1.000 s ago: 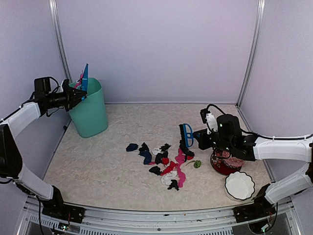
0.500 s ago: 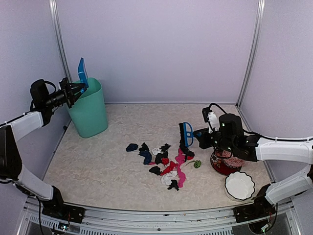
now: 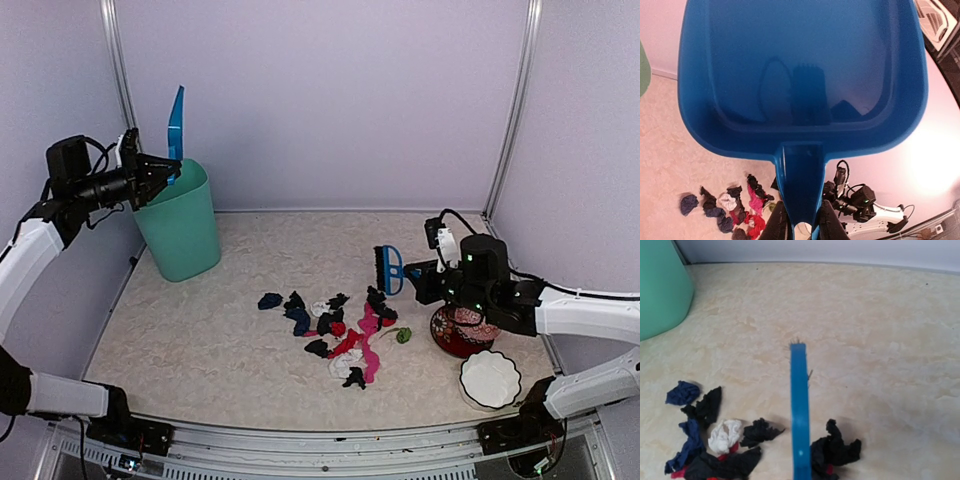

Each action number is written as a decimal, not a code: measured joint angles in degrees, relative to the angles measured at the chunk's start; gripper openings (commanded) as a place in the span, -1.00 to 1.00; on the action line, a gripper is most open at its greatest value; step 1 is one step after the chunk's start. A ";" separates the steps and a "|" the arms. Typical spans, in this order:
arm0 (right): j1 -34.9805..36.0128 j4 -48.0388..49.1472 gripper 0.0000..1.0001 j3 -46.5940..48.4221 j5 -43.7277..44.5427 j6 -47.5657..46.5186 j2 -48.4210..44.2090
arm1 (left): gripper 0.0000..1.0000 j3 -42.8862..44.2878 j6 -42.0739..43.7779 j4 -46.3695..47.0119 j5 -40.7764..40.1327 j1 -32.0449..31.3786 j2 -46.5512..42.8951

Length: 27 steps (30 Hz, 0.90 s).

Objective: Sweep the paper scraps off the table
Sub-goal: Dump the paper scraps in the dustpan into the trash bin, then sweep the paper scraps at the center of the board.

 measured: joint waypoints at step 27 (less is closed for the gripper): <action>4.26 6.49 -1.00 11.93 -16.96 11.67 15.32 | -1.00 -12.57 20.94 -29.53 -52.50 -40.52 -15.02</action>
